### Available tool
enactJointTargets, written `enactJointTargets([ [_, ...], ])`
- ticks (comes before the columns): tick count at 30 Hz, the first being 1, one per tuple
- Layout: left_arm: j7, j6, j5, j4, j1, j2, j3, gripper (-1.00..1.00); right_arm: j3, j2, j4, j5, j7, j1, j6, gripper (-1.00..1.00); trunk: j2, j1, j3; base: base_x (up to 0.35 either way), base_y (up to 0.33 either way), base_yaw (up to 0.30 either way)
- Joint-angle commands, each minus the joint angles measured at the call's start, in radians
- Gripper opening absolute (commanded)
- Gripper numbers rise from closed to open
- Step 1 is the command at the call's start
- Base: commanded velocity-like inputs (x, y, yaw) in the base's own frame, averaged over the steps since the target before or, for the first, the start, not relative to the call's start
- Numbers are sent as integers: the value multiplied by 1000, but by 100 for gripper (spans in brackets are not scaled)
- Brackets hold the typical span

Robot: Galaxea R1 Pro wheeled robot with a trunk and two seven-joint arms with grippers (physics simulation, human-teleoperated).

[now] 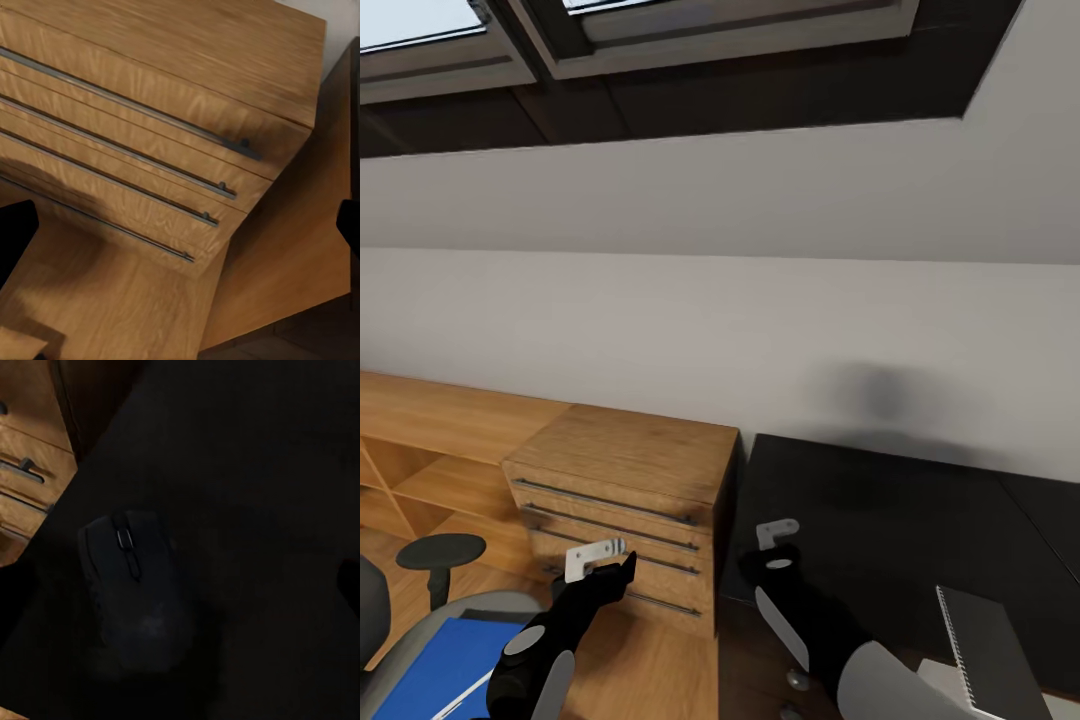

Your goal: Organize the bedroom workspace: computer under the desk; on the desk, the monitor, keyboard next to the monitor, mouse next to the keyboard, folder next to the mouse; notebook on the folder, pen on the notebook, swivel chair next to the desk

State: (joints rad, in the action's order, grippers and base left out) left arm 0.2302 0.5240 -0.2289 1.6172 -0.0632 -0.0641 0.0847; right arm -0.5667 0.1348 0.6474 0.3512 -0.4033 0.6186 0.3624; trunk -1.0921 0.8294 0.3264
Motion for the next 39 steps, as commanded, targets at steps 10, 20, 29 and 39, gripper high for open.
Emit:
enactJointTargets([
  [10,9,4,-20,1,-1,1,0,100,-4,1,2,4,-9,1,-5,100,-1,0,1,0,0,149],
  [20,9,4,-31,0,-1,1,-1,100,5,-5,-2,2,-8,1,-5,100,-1,0,1,0,0,21],
  [29,9,4,-32,1,-1,1,0,100,7,-19,-3,2,-8,1,-28,100,-50,27,23,0,0,1],
  [39,9,4,-32,0,-1,1,1,100,10,-35,-7,4,-7,1,-37,100,-120,65,55,0,0,0],
])
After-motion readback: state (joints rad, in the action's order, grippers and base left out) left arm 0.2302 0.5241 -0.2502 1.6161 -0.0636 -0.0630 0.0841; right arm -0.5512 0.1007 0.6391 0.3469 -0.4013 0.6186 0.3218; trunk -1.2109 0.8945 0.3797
